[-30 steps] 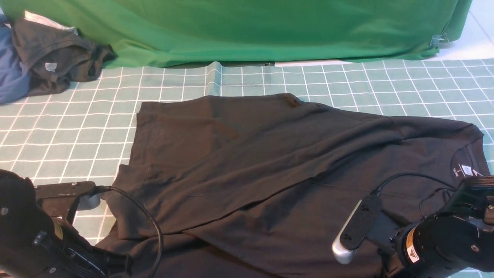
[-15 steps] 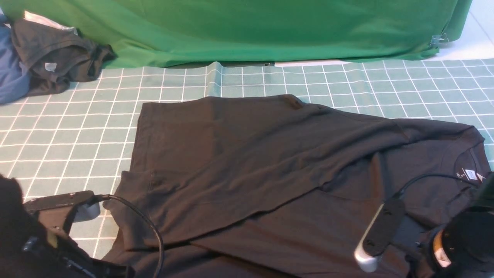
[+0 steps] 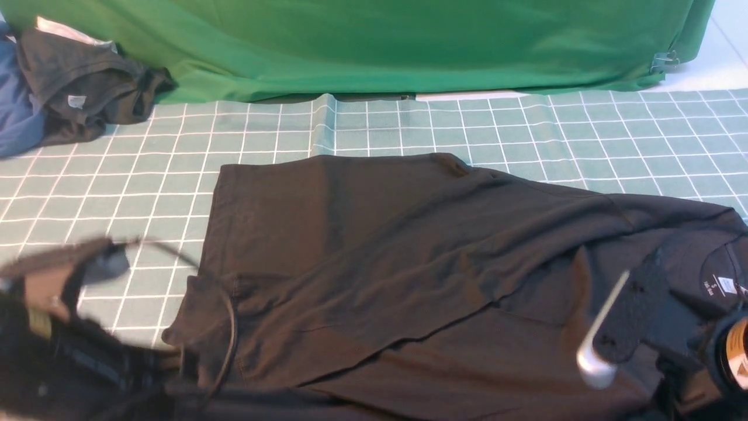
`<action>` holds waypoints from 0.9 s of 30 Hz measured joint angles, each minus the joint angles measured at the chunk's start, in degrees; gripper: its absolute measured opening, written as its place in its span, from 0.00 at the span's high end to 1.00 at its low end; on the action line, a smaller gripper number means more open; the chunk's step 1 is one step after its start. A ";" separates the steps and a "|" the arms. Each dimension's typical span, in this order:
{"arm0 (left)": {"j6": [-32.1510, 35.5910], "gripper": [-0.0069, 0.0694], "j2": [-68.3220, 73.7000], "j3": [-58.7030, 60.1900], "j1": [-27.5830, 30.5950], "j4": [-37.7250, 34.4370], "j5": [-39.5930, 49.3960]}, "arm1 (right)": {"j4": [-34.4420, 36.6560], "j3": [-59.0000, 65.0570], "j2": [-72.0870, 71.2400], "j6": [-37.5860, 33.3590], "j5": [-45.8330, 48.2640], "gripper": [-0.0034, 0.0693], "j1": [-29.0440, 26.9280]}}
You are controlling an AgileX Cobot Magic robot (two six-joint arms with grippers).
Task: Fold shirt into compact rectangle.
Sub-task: 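Fold the black garment in half by bringing its near edge over to the far edge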
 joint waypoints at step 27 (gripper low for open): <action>1.87 0.88 47.92 -50.23 14.24 3.68 -2.81 | -2.33 -41.22 37.76 -10.44 -6.34 0.91 -19.80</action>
